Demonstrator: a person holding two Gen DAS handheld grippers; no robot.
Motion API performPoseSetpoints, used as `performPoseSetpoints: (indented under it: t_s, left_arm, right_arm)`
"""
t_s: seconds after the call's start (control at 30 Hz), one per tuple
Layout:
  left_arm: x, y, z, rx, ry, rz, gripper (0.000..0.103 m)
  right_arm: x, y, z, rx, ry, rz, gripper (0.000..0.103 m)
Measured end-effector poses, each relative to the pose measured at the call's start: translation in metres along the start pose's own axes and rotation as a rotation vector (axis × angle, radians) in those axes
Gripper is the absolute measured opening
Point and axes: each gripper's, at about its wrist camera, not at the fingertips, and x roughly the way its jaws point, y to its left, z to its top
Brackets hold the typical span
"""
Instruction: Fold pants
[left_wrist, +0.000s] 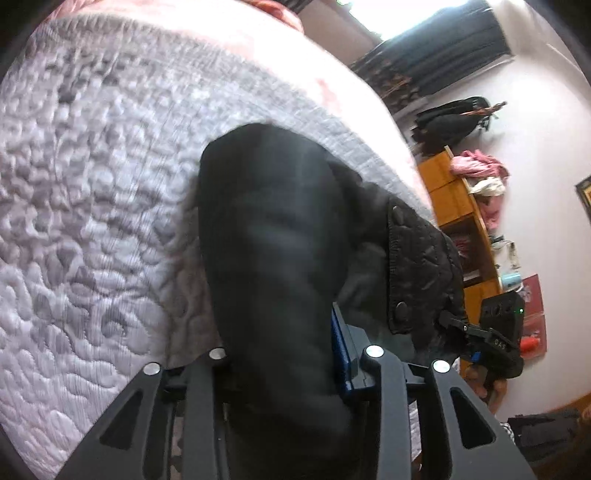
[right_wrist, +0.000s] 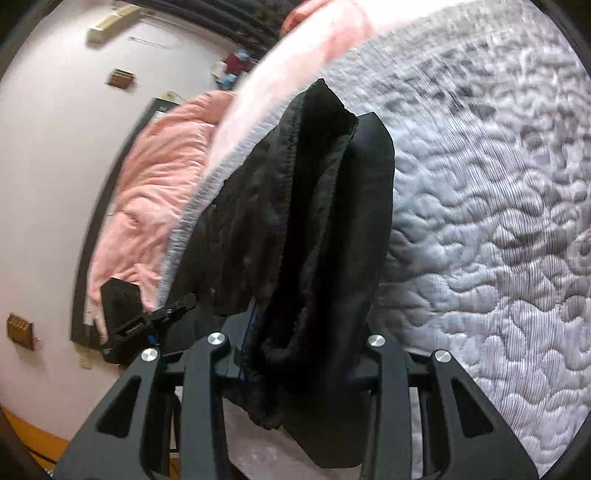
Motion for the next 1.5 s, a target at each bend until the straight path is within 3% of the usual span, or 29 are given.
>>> performPoseSetpoints:
  t_s: [0.47,0.53,0.6,0.67,0.7,0.77,0.8,0.83,0.97,1.1,1.27,1.5]
  left_arm:
    - [0.026,0.015,-0.017,0.019,0.034,-0.045,0.043]
    - [0.027,0.014,-0.019,0.015,0.028,-0.03,0.05]
    - [0.025,0.013,-0.022,0.02,0.022,-0.011,0.057]
    - [0.021,0.012,-0.025,0.022,0.017,0.0,0.06]
    - [0.018,0.012,-0.026,0.026,0.011,0.016,0.065]
    - [0.006,0.011,-0.034,0.035,-0.022,0.081,0.076]
    - [0.001,0.01,-0.038,0.044,-0.041,0.124,0.087]
    - [-0.006,0.008,-0.045,0.047,-0.076,0.192,0.091]
    - [-0.029,-0.018,-0.073,0.118,-0.172,0.386,0.094]
    - [-0.047,-0.046,-0.102,0.168,-0.219,0.459,0.095]
    - [-0.069,-0.065,-0.12,0.169,-0.251,0.527,0.095]
    - [-0.09,-0.078,-0.14,0.21,-0.246,0.575,0.095]
  right_arm:
    - [0.022,-0.052,-0.014,0.118,0.02,0.059,0.041]
    - [0.021,-0.051,-0.013,0.117,0.023,0.041,0.053]
    - [0.018,-0.049,-0.015,0.103,0.02,-0.007,0.068]
    - [0.01,-0.046,-0.02,0.088,0.009,-0.029,0.071]
    - [0.004,-0.044,-0.024,0.079,-0.003,-0.052,0.075]
    - [-0.012,-0.039,-0.033,0.056,-0.043,-0.085,0.077]
    - [-0.019,-0.037,-0.037,0.046,-0.062,-0.106,0.079]
    - [-0.029,-0.031,-0.044,0.031,-0.093,-0.149,0.085]
    - [-0.058,0.004,-0.078,-0.047,-0.199,-0.384,0.096]
    - [-0.066,0.044,-0.112,-0.127,-0.254,-0.562,0.099]
    - [-0.064,0.089,-0.139,-0.204,-0.282,-0.678,0.1]
    - [-0.068,0.115,-0.155,-0.246,-0.283,-0.729,0.1]
